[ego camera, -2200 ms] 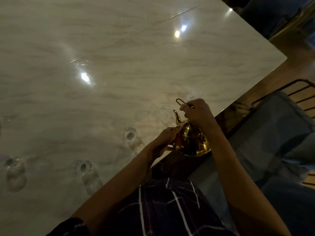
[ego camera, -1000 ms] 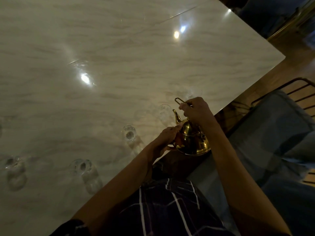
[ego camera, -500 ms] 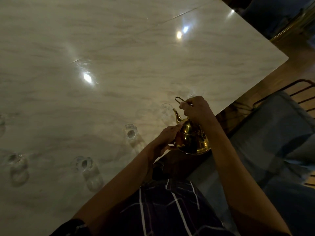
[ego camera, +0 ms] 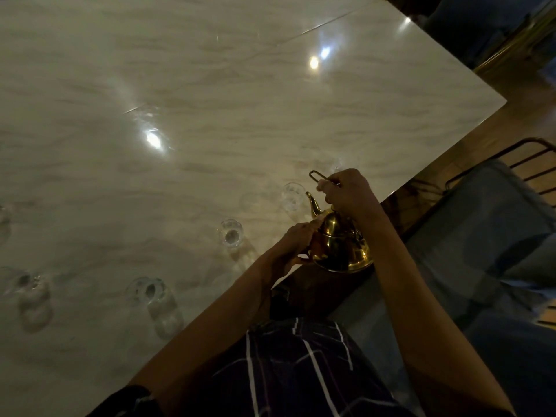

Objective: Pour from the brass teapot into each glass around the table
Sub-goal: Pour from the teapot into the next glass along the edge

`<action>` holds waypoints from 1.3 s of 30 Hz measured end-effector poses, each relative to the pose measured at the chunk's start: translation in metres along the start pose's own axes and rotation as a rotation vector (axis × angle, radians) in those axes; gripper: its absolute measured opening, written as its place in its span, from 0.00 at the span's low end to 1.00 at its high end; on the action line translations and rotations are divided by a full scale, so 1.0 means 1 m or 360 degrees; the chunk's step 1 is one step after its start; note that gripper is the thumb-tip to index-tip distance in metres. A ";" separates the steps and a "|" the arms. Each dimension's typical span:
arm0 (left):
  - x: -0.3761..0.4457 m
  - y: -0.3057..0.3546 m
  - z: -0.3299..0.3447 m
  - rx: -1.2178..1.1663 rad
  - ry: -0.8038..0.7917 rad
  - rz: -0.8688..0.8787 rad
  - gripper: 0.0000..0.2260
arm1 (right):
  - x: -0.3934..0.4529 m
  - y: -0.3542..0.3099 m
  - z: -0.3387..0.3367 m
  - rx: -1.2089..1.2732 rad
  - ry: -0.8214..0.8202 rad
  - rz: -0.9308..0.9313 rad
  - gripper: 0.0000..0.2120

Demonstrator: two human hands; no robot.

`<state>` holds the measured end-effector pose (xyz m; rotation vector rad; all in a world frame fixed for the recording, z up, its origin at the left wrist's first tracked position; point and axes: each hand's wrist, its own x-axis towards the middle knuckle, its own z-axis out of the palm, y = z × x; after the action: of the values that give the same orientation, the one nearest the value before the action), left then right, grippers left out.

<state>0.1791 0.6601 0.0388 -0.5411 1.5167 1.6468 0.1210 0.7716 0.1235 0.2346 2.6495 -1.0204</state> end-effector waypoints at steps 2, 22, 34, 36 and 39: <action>0.000 0.001 0.000 0.0002 -0.0003 -0.0008 0.18 | 0.001 0.000 0.000 -0.0010 0.0002 0.0004 0.16; 0.003 0.008 -0.003 -0.0025 0.0018 -0.0021 0.17 | 0.009 -0.004 0.000 0.0024 0.0005 0.0028 0.14; 0.010 0.009 -0.006 -0.0027 -0.0009 0.0014 0.17 | 0.012 -0.005 -0.001 0.0050 0.0023 0.0029 0.14; 0.010 0.009 -0.006 -0.0015 -0.0009 0.0024 0.17 | 0.013 -0.005 0.000 0.0048 0.0014 0.0031 0.14; 0.013 0.008 -0.008 -0.0014 -0.0014 0.0023 0.17 | 0.014 -0.004 0.001 0.0025 0.0015 0.0038 0.14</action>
<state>0.1637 0.6566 0.0328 -0.5281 1.5110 1.6657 0.1069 0.7691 0.1207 0.2745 2.6412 -1.0357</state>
